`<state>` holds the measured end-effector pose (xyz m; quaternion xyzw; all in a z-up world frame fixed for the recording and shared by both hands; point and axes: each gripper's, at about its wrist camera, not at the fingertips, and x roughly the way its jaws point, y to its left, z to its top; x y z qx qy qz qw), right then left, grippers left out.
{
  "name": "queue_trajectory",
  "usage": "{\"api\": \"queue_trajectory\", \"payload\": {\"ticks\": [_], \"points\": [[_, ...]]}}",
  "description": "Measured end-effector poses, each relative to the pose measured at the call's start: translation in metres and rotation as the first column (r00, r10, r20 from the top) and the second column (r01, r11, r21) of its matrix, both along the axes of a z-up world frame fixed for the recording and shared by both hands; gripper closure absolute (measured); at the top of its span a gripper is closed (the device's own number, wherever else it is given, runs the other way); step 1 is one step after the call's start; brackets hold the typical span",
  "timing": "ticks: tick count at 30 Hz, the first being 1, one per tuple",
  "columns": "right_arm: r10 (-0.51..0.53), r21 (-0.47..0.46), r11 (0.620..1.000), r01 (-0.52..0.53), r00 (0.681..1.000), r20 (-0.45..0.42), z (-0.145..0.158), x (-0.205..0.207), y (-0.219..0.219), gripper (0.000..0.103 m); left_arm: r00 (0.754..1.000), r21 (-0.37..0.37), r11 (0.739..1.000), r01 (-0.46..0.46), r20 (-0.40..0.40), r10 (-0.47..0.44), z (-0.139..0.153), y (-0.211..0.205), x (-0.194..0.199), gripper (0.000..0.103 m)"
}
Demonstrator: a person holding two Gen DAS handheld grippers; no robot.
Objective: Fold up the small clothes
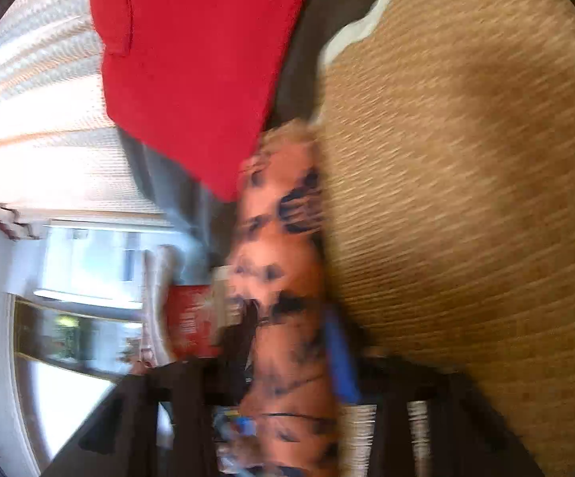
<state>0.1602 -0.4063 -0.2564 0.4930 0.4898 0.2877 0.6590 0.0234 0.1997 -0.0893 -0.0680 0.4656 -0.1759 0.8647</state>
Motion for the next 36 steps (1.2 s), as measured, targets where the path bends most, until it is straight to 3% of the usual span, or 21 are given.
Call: {"api": "queue_trajectory", "payload": {"ticks": [2,5,10,13,16,17,18,19,20,21,24,26,29,31,33,35,36], "points": [[0.003,0.033,0.999,-0.005,0.999,0.036,-0.003,-0.001,-0.007,0.100,1.000,-0.002,1.000,0.000,0.000,0.000,0.000,0.000,0.000,0.101],[-0.019,0.000,1.000,0.019,0.995,0.098,-0.002,0.000,-0.038,0.100,1.000,-0.004,1.000,0.008,-0.003,-0.008,0.000,0.002,0.002,0.101],[-0.145,-0.088,0.983,0.159,0.978,0.147,0.000,-0.007,-0.113,0.100,1.000,-0.002,1.000,0.009,-0.002,-0.009,0.000,0.002,0.002,0.101],[-0.198,-0.222,0.947,0.233,0.965,0.171,0.007,-0.012,-0.158,0.100,1.000,0.002,1.000,0.009,0.002,-0.009,0.000,0.001,0.002,0.101],[-0.332,-0.242,0.899,0.365,0.929,0.166,0.011,-0.016,-0.191,0.093,1.000,0.007,1.000,0.011,0.005,-0.011,0.000,0.001,0.002,0.101],[-0.330,-0.219,0.906,0.362,0.929,0.170,0.016,-0.014,-0.191,0.074,1.000,0.008,1.000,0.013,0.006,-0.013,0.000,0.001,0.002,0.101],[-0.312,-0.195,0.916,0.351,0.928,0.204,0.024,-0.013,-0.188,0.043,1.000,0.011,1.000,0.015,0.006,-0.015,-0.001,0.000,0.002,0.101],[-0.302,-0.169,0.921,0.351,0.918,0.258,0.035,-0.010,-0.179,0.026,1.000,0.014,1.000,0.018,0.005,-0.018,0.000,0.000,0.002,0.101],[-0.298,-0.134,0.928,0.349,0.908,0.296,0.042,-0.007,-0.171,0.000,1.000,0.016,1.000,0.020,0.005,-0.020,0.000,0.000,0.003,0.101],[-0.295,-0.078,0.938,0.338,0.896,0.332,0.047,0.001,-0.156,0.000,1.000,0.017,1.000,0.022,0.004,-0.022,0.000,0.000,0.004,0.101],[-0.213,0.063,0.977,0.204,0.911,0.353,0.034,0.039,-0.131,0.000,1.000,0.018,1.000,0.021,0.003,-0.022,0.000,0.000,0.005,0.101],[-0.249,0.216,0.961,0.172,0.877,0.411,0.021,0.051,-0.136,0.000,1.000,0.031,0.999,0.030,0.000,-0.030,0.000,-0.002,0.006,0.101],[-0.181,0.235,0.969,0.071,0.854,0.488,0.013,0.060,-0.152,0.000,0.999,0.064,0.997,0.033,-0.004,-0.032,0.002,-0.006,0.009,0.101],[-0.213,0.189,0.973,0.133,0.831,0.514,0.014,0.063,-0.172,0.001,0.999,0.090,0.995,0.033,0.000,-0.033,0.002,-0.010,0.009,0.101],[-0.272,0.268,0.952,0.150,0.819,0.505,0.004,0.069,-0.189,0.002,1.000,0.108,0.994,0.030,0.003,-0.030,0.003,-0.013,0.010,0.101],[-0.292,0.243,0.951,0.191,0.810,0.508,0.001,0.072,-0.217,0.002,1.000,0.115,0.993,0.027,0.009,-0.029,0.002,-0.015,0.010,0.101],[-0.314,0.272,0.942,0.198,0.811,0.495,-0.004,0.072,-0.230,0.002,1.000,0.116,0.993,0.026,0.011,-0.027,0.002,-0.015,0.010,0.100]]}}
